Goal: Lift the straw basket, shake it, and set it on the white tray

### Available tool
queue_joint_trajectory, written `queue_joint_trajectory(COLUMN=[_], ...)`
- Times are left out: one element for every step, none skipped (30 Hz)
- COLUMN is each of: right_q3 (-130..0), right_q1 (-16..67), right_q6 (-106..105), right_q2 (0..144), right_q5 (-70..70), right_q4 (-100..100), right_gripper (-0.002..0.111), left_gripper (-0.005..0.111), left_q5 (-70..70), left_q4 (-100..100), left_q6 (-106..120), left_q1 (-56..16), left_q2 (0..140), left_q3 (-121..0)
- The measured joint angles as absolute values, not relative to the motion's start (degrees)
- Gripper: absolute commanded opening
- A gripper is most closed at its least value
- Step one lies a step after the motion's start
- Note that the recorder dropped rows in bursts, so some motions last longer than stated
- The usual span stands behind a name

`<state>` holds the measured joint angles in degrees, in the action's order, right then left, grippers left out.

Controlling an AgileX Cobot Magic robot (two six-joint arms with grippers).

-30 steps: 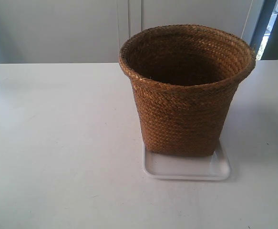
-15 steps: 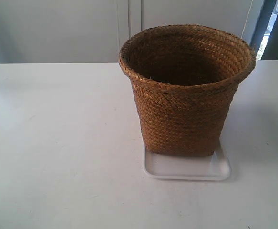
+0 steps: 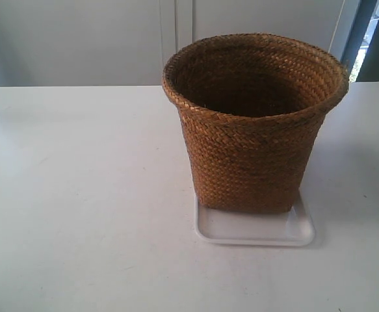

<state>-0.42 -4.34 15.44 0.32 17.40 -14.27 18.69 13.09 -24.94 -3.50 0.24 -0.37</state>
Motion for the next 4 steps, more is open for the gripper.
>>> queue_joint_trajectory(right_q3=[-0.4,-0.4,-0.4,-0.4], right_q1=[-4.3,-4.3,-4.3,-4.3], right_q6=[15.4,15.4,15.4,15.4], right_q2=[0.3,0.3,0.3,0.3], right_q5=[17.4,17.4,17.4,17.4], right_q4=[-14.3,-14.3,-14.3,-14.3], right_gripper=[0.0,0.0,0.0,0.0], left_gripper=[0.0,0.0,0.0,0.0], left_q5=[18.7,18.7,18.7,18.7], left_q4=[13.1,13.1,13.1,13.1], left_q6=[-24.9,-24.9,-24.9,-24.9], left_q1=[-3.5,-3.5,-3.5,-3.5], left_q2=[0.2,0.2,0.2,0.2], left_q3=[-0.4,-0.4,-0.4,-0.4])
